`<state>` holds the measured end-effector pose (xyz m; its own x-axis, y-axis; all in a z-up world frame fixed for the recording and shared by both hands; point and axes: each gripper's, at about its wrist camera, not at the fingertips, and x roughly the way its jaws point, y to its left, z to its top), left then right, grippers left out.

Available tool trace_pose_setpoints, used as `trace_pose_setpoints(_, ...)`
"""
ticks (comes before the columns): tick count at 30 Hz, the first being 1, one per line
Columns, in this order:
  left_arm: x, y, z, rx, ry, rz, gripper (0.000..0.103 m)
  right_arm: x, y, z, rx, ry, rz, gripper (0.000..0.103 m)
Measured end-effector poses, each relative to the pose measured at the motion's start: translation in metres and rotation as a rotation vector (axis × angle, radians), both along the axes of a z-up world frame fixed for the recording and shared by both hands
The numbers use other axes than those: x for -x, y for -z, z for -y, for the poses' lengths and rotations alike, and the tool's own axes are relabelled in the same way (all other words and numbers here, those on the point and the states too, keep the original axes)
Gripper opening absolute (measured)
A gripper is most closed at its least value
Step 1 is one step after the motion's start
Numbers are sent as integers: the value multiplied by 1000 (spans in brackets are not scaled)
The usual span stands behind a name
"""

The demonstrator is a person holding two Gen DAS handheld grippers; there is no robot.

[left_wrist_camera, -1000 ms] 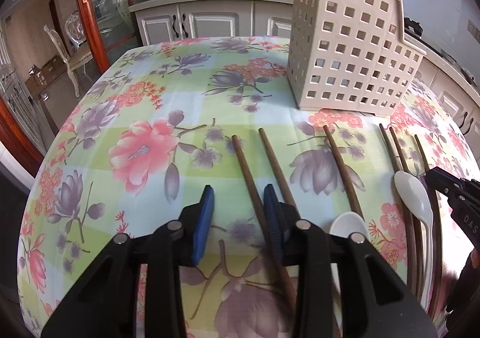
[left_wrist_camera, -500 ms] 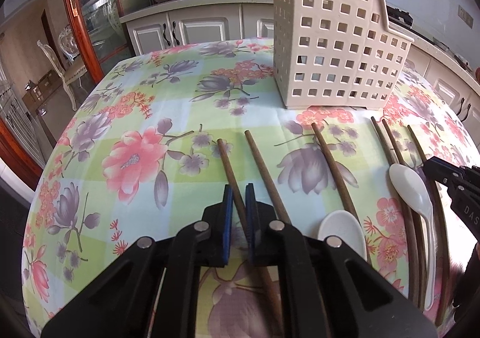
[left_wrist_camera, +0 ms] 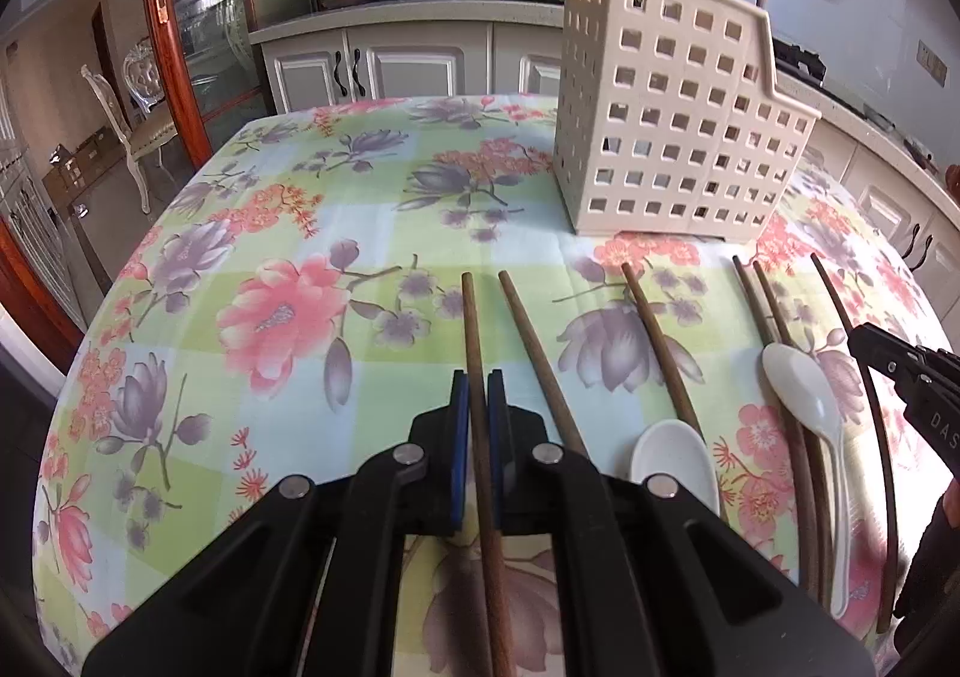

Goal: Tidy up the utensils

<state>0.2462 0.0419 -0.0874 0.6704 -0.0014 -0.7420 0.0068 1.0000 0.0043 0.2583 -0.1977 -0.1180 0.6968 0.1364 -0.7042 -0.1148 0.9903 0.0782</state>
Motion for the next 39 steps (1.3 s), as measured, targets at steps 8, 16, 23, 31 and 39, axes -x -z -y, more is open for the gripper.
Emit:
trace_pose_setpoints(8,17,-26,-5,18,-4,76,6,17,-25,6,-42,-21,107,7)
trace_pose_setpoints(16,34,-43,-4,26,0,141,6,31,-41,13,-80,-38,182,7)
trace_pose_setpoints(23,51,-57,-4,48,13,192,6,46,-57,17,-81,-40,237,7)
trace_pose_setpoints(31,68,-74,-5,45,15,238,6,61,-71,19,-94,-53,284,6)
trace_pose_setpoints(39,82,-86,2,13,23,278,6,73,-83,20,-92,-61,323,6)
